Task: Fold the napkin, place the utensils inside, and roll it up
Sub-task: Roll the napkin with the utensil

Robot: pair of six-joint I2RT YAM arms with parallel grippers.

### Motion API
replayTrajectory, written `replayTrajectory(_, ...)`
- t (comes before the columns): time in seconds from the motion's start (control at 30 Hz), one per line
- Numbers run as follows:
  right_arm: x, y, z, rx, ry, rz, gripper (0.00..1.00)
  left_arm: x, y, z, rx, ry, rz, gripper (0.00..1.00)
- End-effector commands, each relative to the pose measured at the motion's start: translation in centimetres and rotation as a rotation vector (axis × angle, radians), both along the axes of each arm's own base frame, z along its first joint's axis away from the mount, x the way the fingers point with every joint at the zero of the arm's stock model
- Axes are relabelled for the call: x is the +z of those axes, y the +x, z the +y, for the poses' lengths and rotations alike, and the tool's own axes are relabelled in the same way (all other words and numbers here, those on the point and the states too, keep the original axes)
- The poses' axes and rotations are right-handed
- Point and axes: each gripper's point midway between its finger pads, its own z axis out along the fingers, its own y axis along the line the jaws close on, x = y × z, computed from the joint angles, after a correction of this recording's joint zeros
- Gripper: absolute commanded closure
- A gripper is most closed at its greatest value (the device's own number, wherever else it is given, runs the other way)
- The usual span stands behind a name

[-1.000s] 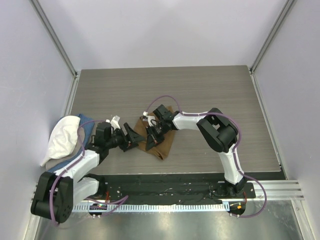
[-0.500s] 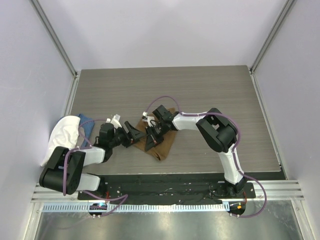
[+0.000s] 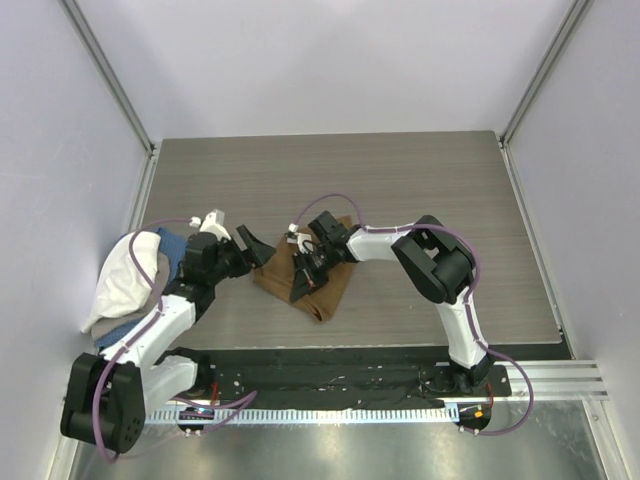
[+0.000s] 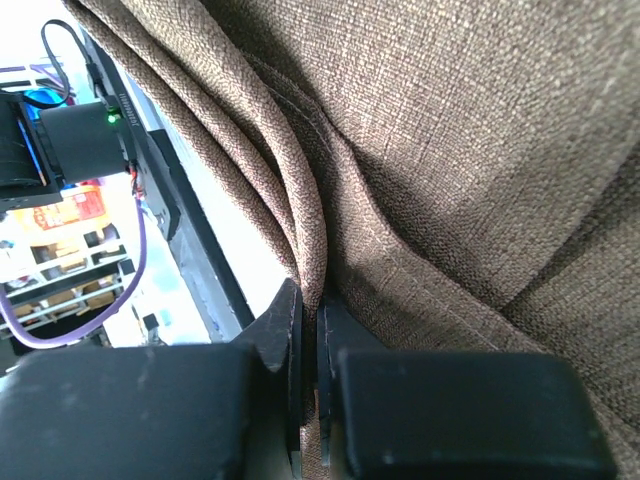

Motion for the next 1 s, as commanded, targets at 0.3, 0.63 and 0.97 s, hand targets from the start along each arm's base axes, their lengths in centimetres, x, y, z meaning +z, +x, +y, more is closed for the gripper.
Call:
replayTrajectory(0.3, -4.4, -0.2, -1.9, -0.037, -0.102, 0.039, 0.99, -6.2, -3.5, 2.2, 0.073, 0.06, 0.136, 0.2)
replayTrajectory(0.63, -4.5, -0.2, -1.9, -0.039, -0.104, 0.042, 0.99, -7.0, -2.5, 1.8, 0.065, 0.053, 0.126, 0.32)
replayTrajectory(0.97, -4.5, 0.1, -1.9, -0.048, -0.106, 0.038, 0.99, -8.3, -1.8, 0.8, 0.046, 0.005, 0.149, 0.69)
